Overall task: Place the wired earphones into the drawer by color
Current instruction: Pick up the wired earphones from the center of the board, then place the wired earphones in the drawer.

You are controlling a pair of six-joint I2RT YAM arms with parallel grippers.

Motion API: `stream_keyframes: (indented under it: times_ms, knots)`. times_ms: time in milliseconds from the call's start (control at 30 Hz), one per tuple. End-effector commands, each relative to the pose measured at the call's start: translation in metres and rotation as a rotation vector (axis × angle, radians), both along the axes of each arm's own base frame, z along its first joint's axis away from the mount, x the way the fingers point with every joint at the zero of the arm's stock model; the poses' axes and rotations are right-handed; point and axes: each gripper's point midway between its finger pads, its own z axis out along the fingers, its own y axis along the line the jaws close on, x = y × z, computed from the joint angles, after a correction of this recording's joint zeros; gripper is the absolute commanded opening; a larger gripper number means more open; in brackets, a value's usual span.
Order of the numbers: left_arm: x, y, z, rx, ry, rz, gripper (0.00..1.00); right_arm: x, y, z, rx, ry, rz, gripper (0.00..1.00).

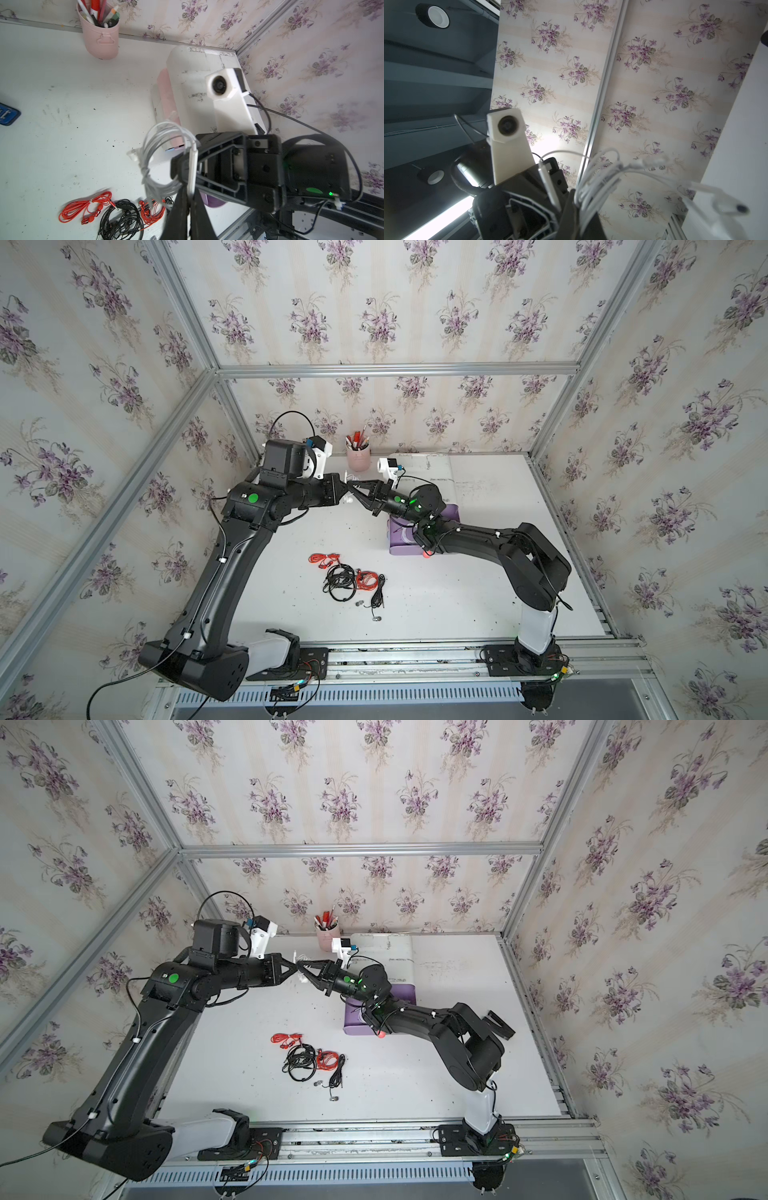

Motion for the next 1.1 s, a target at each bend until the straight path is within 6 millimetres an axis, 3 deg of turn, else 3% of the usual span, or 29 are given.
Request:
stream_keyframes:
  times_ms: [0,100,233,300,367,633,833,1067]
  knots:
    - [-0.002,-0.008,0.009,-0.049,-0.023,-0.037,0.34,-0.004,-0.002,0.005,-0.013,-0.02,0.005,0.02]
    - [-0.002,-0.007,0.011,-0.055,-0.029,-0.025,0.62,-0.005,-0.007,0.009,-0.032,-0.036,0.001,0.0]
    - [-0.004,-0.003,0.019,-0.052,-0.048,-0.011,0.76,-0.005,-0.021,0.016,-0.087,-0.065,-0.015,0.0]
    - [-0.004,0.001,0.025,-0.045,-0.068,0.008,0.92,-0.006,-0.028,0.018,-0.14,-0.085,-0.025,0.0]
    - [-0.005,0.006,0.032,-0.037,-0.092,0.032,1.0,-0.006,-0.038,0.015,-0.215,-0.095,-0.042,0.0]
    - [-0.012,0.015,0.049,-0.051,-0.15,0.068,1.0,-0.023,-0.087,0.009,-0.552,-0.164,-0.097,0.0]
    - [-0.016,0.012,0.039,-0.058,-0.131,0.043,1.0,-0.039,-0.118,0.011,-0.635,-0.17,-0.115,0.0]
    - [-0.019,0.007,0.019,-0.07,-0.09,0.022,1.0,-0.052,-0.134,-0.018,-0.738,-0.152,-0.097,0.0]
